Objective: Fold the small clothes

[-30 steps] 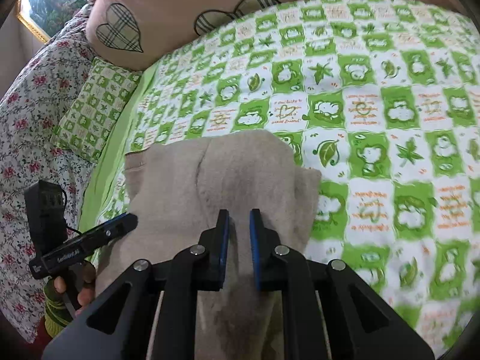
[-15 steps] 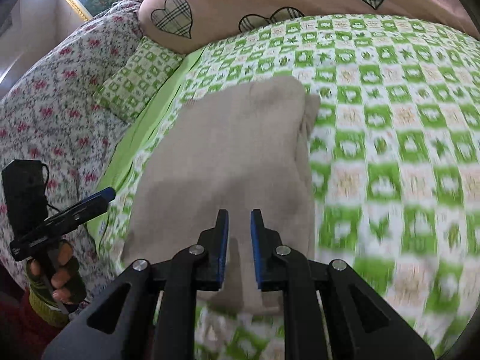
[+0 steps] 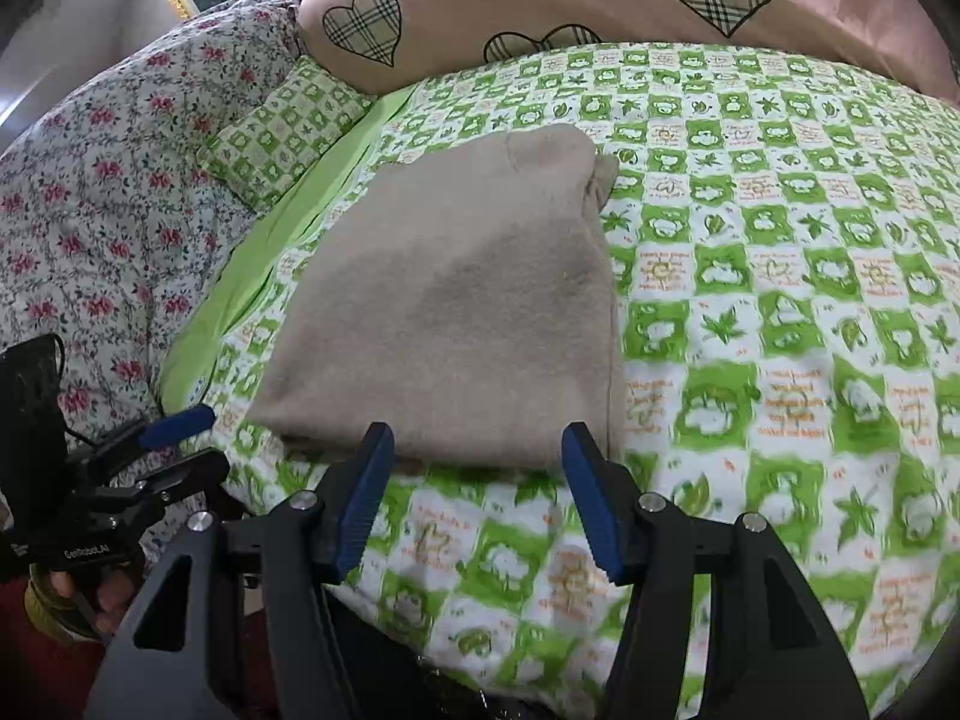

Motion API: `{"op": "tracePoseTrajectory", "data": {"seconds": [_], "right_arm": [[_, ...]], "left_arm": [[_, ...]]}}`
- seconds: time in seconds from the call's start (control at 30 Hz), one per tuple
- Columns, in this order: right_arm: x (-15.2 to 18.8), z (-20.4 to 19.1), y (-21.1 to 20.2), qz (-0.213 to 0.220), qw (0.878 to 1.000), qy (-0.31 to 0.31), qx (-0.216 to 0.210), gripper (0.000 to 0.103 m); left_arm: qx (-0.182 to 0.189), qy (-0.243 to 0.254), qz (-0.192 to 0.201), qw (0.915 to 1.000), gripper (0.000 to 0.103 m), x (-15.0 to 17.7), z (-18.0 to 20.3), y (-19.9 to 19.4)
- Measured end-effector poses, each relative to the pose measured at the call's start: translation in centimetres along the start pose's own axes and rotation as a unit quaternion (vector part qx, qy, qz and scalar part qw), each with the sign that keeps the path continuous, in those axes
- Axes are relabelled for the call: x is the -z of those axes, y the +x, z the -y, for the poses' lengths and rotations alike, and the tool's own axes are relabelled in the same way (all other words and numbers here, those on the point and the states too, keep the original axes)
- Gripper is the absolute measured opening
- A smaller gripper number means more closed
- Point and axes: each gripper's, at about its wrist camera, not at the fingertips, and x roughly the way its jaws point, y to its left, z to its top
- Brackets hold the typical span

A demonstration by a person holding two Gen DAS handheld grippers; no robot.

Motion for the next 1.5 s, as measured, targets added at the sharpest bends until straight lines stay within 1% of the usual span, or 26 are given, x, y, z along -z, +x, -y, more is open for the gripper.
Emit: {"op": "tracePoseTrajectory", "data": {"seconds": [0.07, 0.13, 0.2, 0.3, 0.43, 0.47, 0.5, 0.57, 0.6, 0.63, 0.67, 0.73, 0.8, 0.87, 0.97, 1.03, 1.13, 1.2, 1.27, 1.33, 1.4, 1.5], "right_arm": [[0.6, 0.2, -0.4, 0.000, 1.000, 0.005, -0.002, 0.059], [1.1, 0.6, -0.6, -0.001, 1.000, 0.013, -0.001, 0.059], [1.4, 0.8, -0.6, 0.000, 1.000, 0.022, 0.000, 0.059], [1.7, 1.2, -0.6, 0.003, 0.999, 0.034, 0.001, 0.060], [1.8, 0.9, -0.5, 0.007, 0.999, 0.037, -0.004, 0.060], [1.8, 0.8, -0.5, 0.008, 0.999, 0.033, -0.006, 0.060], [1.8, 0.6, -0.4, 0.009, 1.000, 0.029, -0.004, 0.060], [1.6, 0.5, -0.1, 0.003, 1.000, 0.024, -0.003, 0.060], [1.5, 0.5, 0.0, 0.002, 1.000, 0.025, -0.006, 0.060], [1.4, 0.5, 0.1, 0.002, 1.000, 0.027, -0.009, 0.060], [1.3, 0.4, 0.2, 0.002, 1.000, 0.028, -0.011, 0.060], [1.3, 0.3, 0.3, 0.002, 1.000, 0.028, -0.014, 0.060], [1.2, 0.2, 0.5, -0.001, 1.000, 0.024, -0.012, 0.060], [1.3, 0.1, 0.6, -0.004, 1.000, 0.021, -0.011, 0.060], [1.0, 0.3, 0.4, 0.001, 1.000, 0.021, -0.015, 0.060], [0.8, 0.2, 0.3, 0.004, 1.000, 0.017, -0.008, 0.060], [0.5, 0.1, 0.2, 0.007, 1.000, 0.004, 0.010, 0.060], [0.3, 0.0, 0.4, 0.004, 1.000, -0.006, 0.017, 0.060], [0.1, -0.2, 0.6, 0.001, 1.000, -0.015, 0.026, 0.062], [-0.2, -0.4, 0.7, 0.000, 0.999, -0.027, 0.033, 0.073], [-0.5, -0.9, 0.8, -0.001, 0.998, -0.040, 0.039, 0.079], [-0.8, -1.7, 1.0, -0.012, 0.997, -0.065, 0.047, 0.082]], "left_arm": [[0.001, -0.008, -0.001, 1.0000, 0.074, 0.1, -0.3, -0.2], [-0.017, -0.020, -0.005, 0.9996, 0.075, 0.0, -0.8, -0.2], [-0.020, -0.032, -0.010, 0.9992, 0.075, -0.1, -1.3, 0.0], [-0.037, -0.043, -0.015, 0.9983, 0.076, -0.1, -1.7, 0.3], [-0.073, -0.041, -0.027, 0.9961, 0.077, 0.0, -1.7, 0.8], [-0.089, -0.039, -0.029, 0.9948, 0.077, 0.1, -1.8, 0.9], [-0.096, -0.042, -0.029, 0.9941, 0.077, 0.1, -2.0, 1.0], [-0.087, -0.050, -0.028, 0.9945, 0.079, 0.0, -2.5, 1.1], [-0.092, -0.053, -0.027, 0.9940, 0.079, 0.1, -2.7, 1.3], [-0.109, -0.055, -0.026, 0.9922, 0.079, 0.2, -3.0, 1.8], [-0.117, -0.059, -0.030, 0.9909, 0.079, 0.3, -3.2, 2.3], [-0.104, -0.076, -0.045, 0.9907, 0.079, 0.4, -3.9, 3.3], [-0.092, -0.088, -0.050, 0.9906, 0.079, 0.5, -4.3, 3.7], [-0.090, -0.085, -0.048, 0.9911, 0.079, 0.5, -4.1, 3.8], [-0.104, -0.076, -0.037, 0.9910, 0.079, 0.2, -3.8, 3.2], [-0.119, -0.070, -0.036, 0.9898, 0.079, 0.0, -3.5, 3.0], [-0.158, -0.056, -0.036, 0.9852, 0.079, -0.4, -3.1, 2.8], [-0.175, -0.050, -0.038, 0.9825, 0.079, -0.7, -2.9, 2.7], [-0.188, -0.044, -0.035, 0.9806, 0.079, -1.2, -2.8, 2.5], [-0.192, -0.041, -0.032, 0.9800, 0.081, -1.6, -2.8, 2.2], [-0.200, -0.037, -0.034, 0.9786, 0.081, -2.0, -2.6, 2.2], [-0.201, -0.028, -0.032, 0.9786, 0.081, -2.5, -2.4, 2.1]]}}
